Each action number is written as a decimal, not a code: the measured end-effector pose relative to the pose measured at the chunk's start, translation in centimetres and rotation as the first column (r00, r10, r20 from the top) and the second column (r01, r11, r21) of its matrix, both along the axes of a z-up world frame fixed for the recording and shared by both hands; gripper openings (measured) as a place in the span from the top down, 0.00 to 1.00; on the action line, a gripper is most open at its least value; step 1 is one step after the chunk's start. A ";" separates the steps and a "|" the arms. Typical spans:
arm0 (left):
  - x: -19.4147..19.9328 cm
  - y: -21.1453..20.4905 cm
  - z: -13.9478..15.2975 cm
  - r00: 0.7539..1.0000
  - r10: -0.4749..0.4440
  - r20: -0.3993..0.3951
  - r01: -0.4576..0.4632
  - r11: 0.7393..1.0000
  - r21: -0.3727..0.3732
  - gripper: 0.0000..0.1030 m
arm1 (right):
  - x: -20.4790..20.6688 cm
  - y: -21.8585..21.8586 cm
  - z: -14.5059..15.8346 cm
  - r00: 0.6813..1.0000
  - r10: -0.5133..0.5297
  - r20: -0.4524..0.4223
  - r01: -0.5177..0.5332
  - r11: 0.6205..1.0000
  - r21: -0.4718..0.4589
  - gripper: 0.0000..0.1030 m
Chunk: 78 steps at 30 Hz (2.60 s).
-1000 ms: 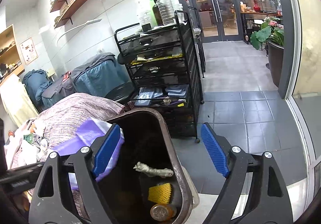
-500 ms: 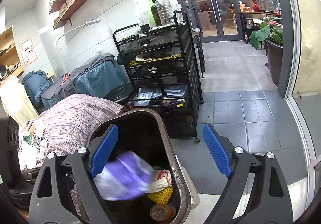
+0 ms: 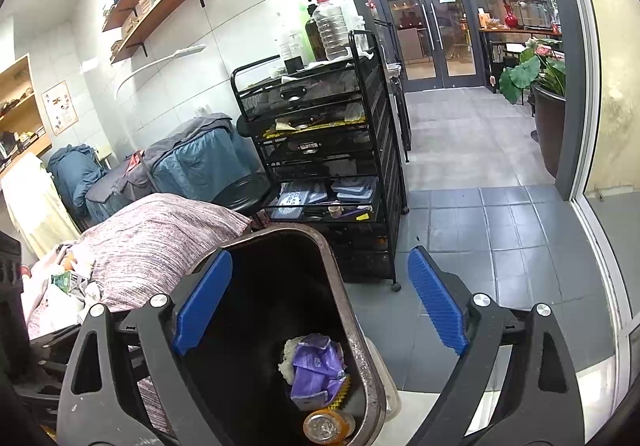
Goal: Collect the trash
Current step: 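Lower the purple wipes pack into the bin and open the left tool, then move both tools back over the remaining trash on the bed, then grasp the white bag with red wrapper with the left tool while the right grasps the white mask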
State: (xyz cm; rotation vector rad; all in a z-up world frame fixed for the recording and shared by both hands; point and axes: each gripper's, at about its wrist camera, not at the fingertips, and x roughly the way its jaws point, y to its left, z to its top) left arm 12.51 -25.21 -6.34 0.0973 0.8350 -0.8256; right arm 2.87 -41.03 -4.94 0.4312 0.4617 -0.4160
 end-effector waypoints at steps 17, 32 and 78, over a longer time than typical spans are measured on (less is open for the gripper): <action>-1.1 8.4 4.5 0.968 0.187 0.166 -0.181 0.982 -0.048 0.06 | 2.6 4.2 0.8 0.988 0.154 0.014 -0.154 0.988 0.007 0.13; 1.8 20.7 3.4 0.898 0.417 0.137 -0.417 0.908 -0.031 0.06 | 9.2 14.2 1.4 0.872 0.488 -0.024 -0.488 0.873 0.021 0.12; 12.4 32.2 -0.5 0.844 0.534 -0.053 -0.529 0.844 0.082 0.81 | 22.8 32.4 -1.7 0.470 0.850 -0.240 -0.839 0.514 0.177 0.80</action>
